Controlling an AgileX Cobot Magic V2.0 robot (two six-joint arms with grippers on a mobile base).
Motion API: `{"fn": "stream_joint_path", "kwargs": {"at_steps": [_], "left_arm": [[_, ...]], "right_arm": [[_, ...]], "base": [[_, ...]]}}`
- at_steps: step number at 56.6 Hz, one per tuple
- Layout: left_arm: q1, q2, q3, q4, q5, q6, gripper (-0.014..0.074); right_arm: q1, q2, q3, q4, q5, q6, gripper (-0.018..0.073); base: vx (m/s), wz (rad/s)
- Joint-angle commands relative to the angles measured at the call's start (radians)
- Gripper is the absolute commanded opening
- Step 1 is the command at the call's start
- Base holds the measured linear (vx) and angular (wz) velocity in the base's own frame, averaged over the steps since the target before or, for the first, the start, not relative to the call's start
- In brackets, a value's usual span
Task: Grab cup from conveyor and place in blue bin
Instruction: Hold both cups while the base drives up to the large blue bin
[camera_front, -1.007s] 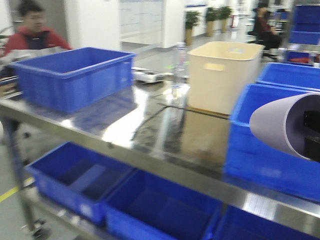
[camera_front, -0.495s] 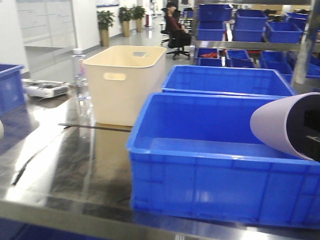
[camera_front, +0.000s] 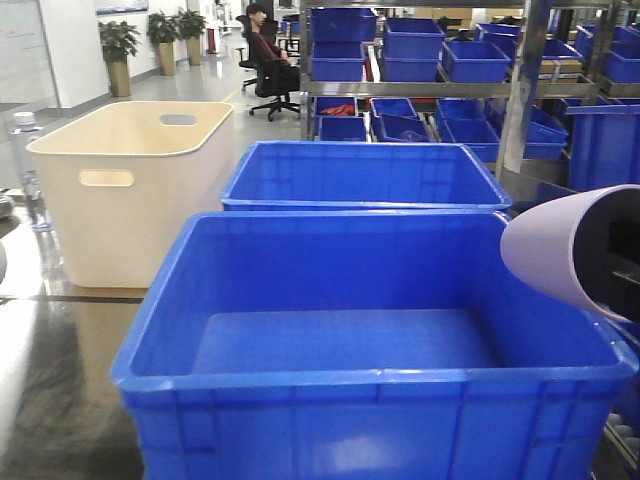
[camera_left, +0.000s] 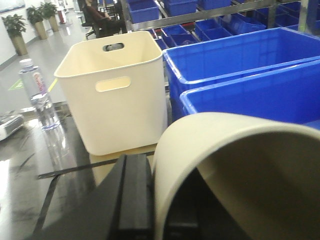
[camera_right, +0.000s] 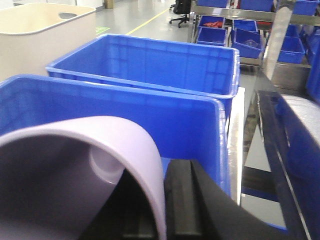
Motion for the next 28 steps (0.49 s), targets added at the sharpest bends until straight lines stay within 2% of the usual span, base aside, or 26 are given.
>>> {"fn": "stream_joint_path", "kwargs": {"at_steps": [1, 28], "left_arm": [[-0.002, -0.002, -0.028, -0.018, -0.087, -0.001, -0.0006], [-0.002, -0.002, -0.028, -0.018, -0.087, -0.001, -0.0006]], "right_arm": [[-0.001, -0.012, -0.031, -0.017, -0.091, 0.002, -0.0009], [-0.001, -0.012, -0.031, -0.017, -0.091, 0.002, -0.0009]], "base": [[0.16, -0.20], [0.11, -0.05]]}}
